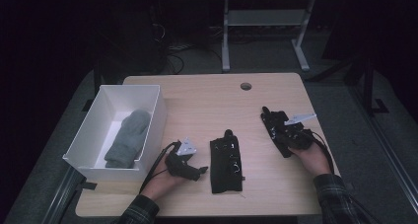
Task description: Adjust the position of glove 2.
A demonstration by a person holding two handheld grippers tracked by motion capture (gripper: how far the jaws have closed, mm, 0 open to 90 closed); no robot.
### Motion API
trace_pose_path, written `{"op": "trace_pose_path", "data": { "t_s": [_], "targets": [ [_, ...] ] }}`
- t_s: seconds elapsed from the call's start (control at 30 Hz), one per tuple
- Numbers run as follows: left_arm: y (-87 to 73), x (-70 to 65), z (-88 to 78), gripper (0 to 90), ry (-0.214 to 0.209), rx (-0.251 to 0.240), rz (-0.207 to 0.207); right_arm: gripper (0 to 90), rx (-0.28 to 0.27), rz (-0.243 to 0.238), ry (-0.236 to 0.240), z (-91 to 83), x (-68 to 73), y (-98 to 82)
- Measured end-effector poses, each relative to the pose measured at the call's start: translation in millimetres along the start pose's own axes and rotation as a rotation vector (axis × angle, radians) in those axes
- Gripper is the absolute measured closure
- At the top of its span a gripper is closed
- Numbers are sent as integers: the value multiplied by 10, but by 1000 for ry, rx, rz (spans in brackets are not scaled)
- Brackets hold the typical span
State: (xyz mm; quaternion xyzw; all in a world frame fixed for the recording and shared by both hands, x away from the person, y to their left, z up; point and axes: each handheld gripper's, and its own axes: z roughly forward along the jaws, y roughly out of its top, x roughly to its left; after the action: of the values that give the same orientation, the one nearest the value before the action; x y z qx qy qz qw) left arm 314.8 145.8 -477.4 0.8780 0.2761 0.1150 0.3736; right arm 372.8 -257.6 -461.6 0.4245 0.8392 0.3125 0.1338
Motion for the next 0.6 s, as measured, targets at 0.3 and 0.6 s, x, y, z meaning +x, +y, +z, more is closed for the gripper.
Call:
{"op": "trace_pose_path", "data": {
  "t_s": [0.3,0.6],
  "targets": [
    [0,6,1,129,2,0,7,900,17,-30,72,-111,248,-120],
    [0,5,0,129,2,0,6,900,38,-92,138,-153,542,-166]
  ]
}}
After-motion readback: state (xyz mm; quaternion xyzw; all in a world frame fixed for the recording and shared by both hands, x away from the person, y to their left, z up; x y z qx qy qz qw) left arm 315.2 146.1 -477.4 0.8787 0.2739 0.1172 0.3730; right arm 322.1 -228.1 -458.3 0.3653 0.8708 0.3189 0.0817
